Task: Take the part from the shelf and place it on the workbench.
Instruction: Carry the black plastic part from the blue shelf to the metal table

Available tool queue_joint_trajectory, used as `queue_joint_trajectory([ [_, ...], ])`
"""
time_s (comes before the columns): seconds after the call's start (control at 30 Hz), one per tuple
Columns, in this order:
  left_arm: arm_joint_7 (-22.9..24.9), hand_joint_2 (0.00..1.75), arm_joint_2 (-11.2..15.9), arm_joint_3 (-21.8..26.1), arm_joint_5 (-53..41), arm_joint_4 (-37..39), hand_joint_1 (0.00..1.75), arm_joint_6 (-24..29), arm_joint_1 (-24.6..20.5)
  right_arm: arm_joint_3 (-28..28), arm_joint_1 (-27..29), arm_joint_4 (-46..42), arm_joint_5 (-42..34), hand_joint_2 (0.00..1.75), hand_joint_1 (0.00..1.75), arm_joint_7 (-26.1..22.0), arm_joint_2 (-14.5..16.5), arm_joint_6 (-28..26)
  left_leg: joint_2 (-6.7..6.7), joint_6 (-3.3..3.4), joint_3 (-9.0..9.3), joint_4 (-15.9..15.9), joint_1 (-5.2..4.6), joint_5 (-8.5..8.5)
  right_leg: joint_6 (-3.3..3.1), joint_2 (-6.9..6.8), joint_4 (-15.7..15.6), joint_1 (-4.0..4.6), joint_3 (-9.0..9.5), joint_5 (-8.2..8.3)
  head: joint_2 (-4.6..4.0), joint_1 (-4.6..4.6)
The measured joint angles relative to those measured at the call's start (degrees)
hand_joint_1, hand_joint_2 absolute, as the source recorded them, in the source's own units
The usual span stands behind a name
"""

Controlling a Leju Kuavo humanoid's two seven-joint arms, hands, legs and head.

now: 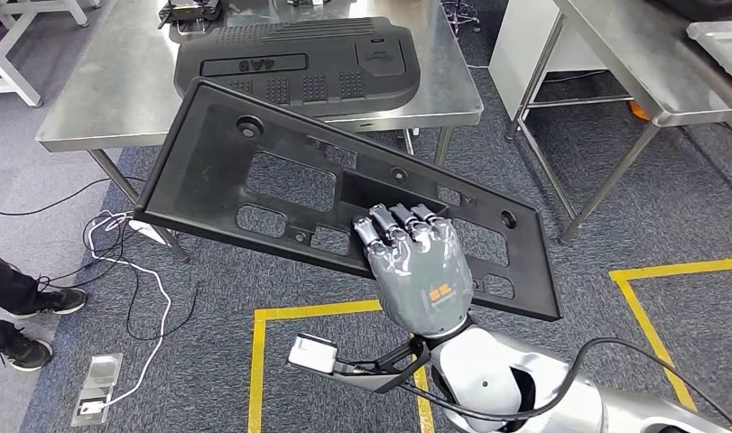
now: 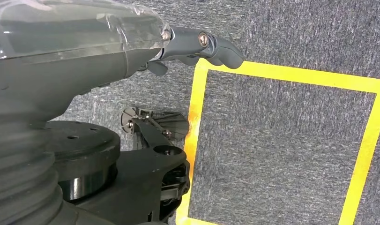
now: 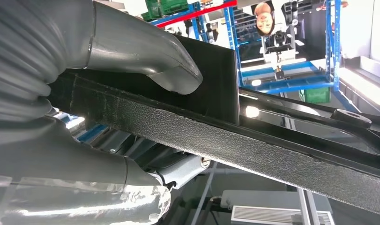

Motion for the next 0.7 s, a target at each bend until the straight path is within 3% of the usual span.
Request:
queue_joint_trajectory([
  [0.1, 0.0, 1.75, 0.0, -0.2, 0.0, 0.0, 0.0, 0.2, 0.0, -0.1, 0.1, 0.0, 0.0, 1.75, 1.75, 0.1, 0.0, 0.0, 0.02, 0.57, 0.01, -0.2, -0.1, -0.19, 0.53, 0.0, -0.1, -0.12, 0.19, 0.36, 0.0, 0.01],
  [0.2, 0.0, 1.75, 0.0, -0.4, 0.1, 0.0, 0.0, 0.4, 0.0, -0.3, 0.2, 0.0, 0.0, 1.75, 1.75, 0.1, -0.1, -0.1, 0.08, 1.37, 1.34, -1.6, 0.38, -0.06, 1.22, -0.12, 1.3, -0.07, 0.46, 0.55, 0.0, 0.16],
  [0.27, -0.1, 1.75, 0.0, -0.4, 0.1, 0.0, 0.0, 0.5, 0.0, -0.4, 0.1, 0.0, 0.0, 1.75, 1.75, 0.1, -0.2, -0.2, 0.11, 1.58, 2.3, -2.1, 0.74, 0.07, 1.56, -0.24, 5.0, -0.14, -1.08, -1.96, 0.0, 0.4],
  [0.33, -0.1, 1.75, 0.0, -0.5, 0.2, 0.0, 0.0, 0.6, 0.1, -0.4, 0.2, 0.0, 0.0, 1.75, 1.75, 0.1, -0.2, -0.2, 0.14, 1.59, 2.48, -2.1, 0.9, -0.05, 2.05, -0.26, 11.4, -0.36, -4.67, -5.16, 0.0, 0.59],
  [0.37, -0.1, 1.75, 0.0, -0.5, 0.3, 0.0, 0.0, 0.6, 0.1, -0.4, 0.3, 0.0, 0.0, 1.75, 1.75, 0.1, -0.2, -0.2, 0.13, 1.46, 2.53, -2.1, 1.01, -0.19, 2.28, -0.27, 13.8, -0.54, -6.25, -5.9, 0.0, 0.63],
  [0.4, -0.1, 1.75, 0.0, -0.5, 0.3, 0.0, 0.0, 0.6, 0.2, -0.4, 0.4, 0.0, 0.0, 1.75, 1.75, 0.1, -0.2, -0.2, 0.1, 1.25, 2.67, -2.0, 1.17, -0.4, 2.54, -0.28, 14.4, -0.74, -7.0, -5.52, 0.0, 0.66],
  [0.43, -0.1, 1.75, 0.0, -0.6, 0.4, 0.0, 0.0, 0.6, 0.3, -0.4, 0.5, 0.0, 0.0, 1.75, 1.75, 0.2, -0.3, -0.2, 0.05, 0.92, 2.91, -1.9, 1.41, -0.7, 2.8, -0.29, 12.9, -0.95, -6.65, -3.94, 0.0, 0.7],
  [0.5, -0.2, 1.75, 0.0, -0.6, 0.5, 0.0, 0.0, 0.7, 0.4, -0.4, 0.5, 0.0, 0.0, 1.75, 1.75, 0.2, -0.3, -0.2, -0.08, 0.01, 3.52, -1.5, 1.93, -1.56, 3.51, -0.11, 5.7, -1.39, -3.9, 0.47, 0.0, 0.8],
  [0.53, -0.2, 1.75, 0.1, -0.7, 0.5, 0.0, 0.0, 0.7, 0.3, -0.4, 0.5, 0.0, 0.0, 1.75, 1.75, 0.2, -0.4, -0.2, -0.16, -0.48, 3.61, -1.2, 2.06, -1.97, 3.59, 0.06, 2.7, -1.46, -2.82, 1.13, 0.0, 0.94],
  [0.57, -0.2, 1.75, 0.1, -0.7, 0.5, 0.0, 0.0, 0.7, 0.3, -0.4, 0.6, 0.0, 0.0, 1.75, 1.75, 0.3, -0.4, -0.2, -0.2, -0.97, 3.51, -1.0, 2.04, -2.33, 3.26, 0.19, 1.1, -1.43, -2.36, 1.41, 0.0, 1.02],
  [0.63, -0.3, 1.75, 0.1, -0.8, 0.5, 0.0, 0.0, 0.8, 0.3, -0.4, 0.9, 0.0, 0.0, 1.75, 1.75, 0.4, -0.5, -0.2, -0.24, -1.82, 3.44, -0.5, 1.84, -2.73, 1.72, 0.2, 0.9, -1.2, -2.5, 0.43, 0.0, 0.8],
  [0.67, -0.3, 1.75, 0.1, -0.8, 0.5, 0.0, 0.0, 0.8, 0.3, -0.4, 1.0, 0.0, 0.0, 1.75, 1.75, 0.5, -0.6, -0.2, -0.17, -2.13, 3.56, -0.4, 1.83, -2.9, 1.04, 0.09, 1.1, -1.19, -2.3, 0.71, 0.0, 0.55],
  [0.7, -0.3, 1.75, 0.2, -0.8, 0.5, 0.0, 0.0, 0.8, 0.3, -0.4, 1.1, 0.0, 0.0, 1.75, 1.75, 0.5, -0.6, -0.2, 0.11, -2.34, 3.6, 0.4, 1.86, -3.04, 0.58, -0.02, 1.1, -1.2, -1.89, 0.49, 0.0, 0.31],
])
